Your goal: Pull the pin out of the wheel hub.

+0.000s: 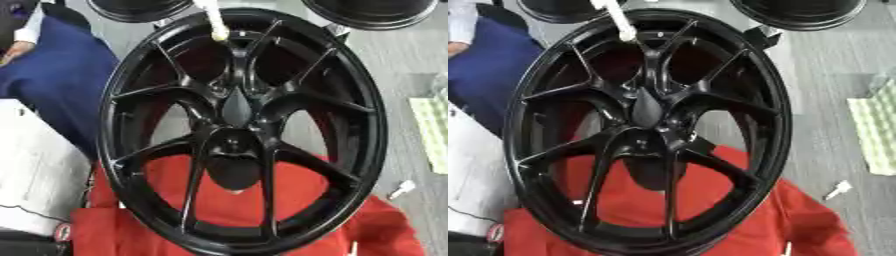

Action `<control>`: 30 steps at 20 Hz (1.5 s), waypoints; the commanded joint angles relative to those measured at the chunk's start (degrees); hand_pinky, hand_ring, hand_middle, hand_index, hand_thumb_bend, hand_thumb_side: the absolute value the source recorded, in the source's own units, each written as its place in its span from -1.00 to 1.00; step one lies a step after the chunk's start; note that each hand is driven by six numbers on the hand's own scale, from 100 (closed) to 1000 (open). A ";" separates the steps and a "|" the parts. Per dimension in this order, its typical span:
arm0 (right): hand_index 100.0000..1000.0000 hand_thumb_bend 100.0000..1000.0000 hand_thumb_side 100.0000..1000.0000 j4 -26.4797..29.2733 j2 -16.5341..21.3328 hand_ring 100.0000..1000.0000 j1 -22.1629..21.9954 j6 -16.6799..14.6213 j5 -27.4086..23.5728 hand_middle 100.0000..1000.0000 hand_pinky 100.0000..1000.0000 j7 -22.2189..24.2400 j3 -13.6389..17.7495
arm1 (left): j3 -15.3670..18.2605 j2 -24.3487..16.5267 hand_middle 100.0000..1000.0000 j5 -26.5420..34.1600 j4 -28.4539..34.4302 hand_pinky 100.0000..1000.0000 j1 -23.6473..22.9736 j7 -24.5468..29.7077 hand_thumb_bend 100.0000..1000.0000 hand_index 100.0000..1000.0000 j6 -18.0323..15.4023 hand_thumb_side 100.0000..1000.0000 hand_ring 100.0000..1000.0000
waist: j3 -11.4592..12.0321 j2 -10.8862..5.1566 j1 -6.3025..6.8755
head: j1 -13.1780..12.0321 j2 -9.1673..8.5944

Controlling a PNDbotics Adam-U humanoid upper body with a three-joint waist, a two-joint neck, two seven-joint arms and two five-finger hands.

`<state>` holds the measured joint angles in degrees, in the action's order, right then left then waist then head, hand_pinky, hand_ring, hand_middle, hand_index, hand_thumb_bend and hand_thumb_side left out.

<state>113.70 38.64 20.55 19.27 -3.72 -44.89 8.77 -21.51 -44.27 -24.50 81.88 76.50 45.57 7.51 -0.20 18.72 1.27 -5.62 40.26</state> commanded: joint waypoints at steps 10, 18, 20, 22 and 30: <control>0.21 -1.00 -0.43 0.90 3.16 0.00 -0.12 7.27 2.03 -0.10 0.37 -7.08 1.83 | 17.08 -15.80 -1.00 -0.27 -12.27 0.09 -11.19 -9.23 -1.00 -0.66 5.97 -0.75 -0.81 | 1.85 -2.40 -0.38 | 2.16 0.45; 0.21 -1.00 -0.44 0.90 2.94 0.00 0.53 7.17 2.43 -0.10 0.36 -7.08 2.20 | 22.55 -20.20 0.09 1.06 -15.06 0.62 -22.25 -9.84 -1.00 0.43 1.78 -0.77 0.42 | 2.16 -1.95 -1.18 | 2.62 -0.51; 0.21 -1.00 -0.43 0.90 2.83 0.00 0.67 7.18 2.36 -0.10 0.36 -7.08 2.11 | 23.53 -20.46 0.64 2.06 -14.86 0.82 -24.97 -8.36 -1.00 0.78 0.13 0.09 0.75 | 1.94 -1.90 -1.35 | 2.59 -0.64; 0.21 -1.00 -0.42 0.90 2.67 0.00 0.66 7.25 2.26 -0.10 0.36 -7.08 2.14 | 25.06 -20.74 0.75 3.34 -14.42 0.92 -27.71 -7.32 -0.85 0.87 -1.55 0.77 0.85 | 1.62 -1.91 -1.52 | 2.47 -0.70; 0.21 -1.00 -0.44 0.90 2.39 0.00 0.77 7.50 1.98 -0.10 0.36 -7.08 1.89 | 29.91 -20.81 0.40 6.98 -13.82 0.69 -33.66 -11.98 -1.00 0.59 -3.72 0.70 0.53 | 0.82 -2.30 -2.01 | 1.73 -0.44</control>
<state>113.70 39.60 20.67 19.49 -1.88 -44.67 10.22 6.86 -62.48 -18.46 67.19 42.30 34.55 3.71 0.67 18.22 -0.92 -3.70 40.17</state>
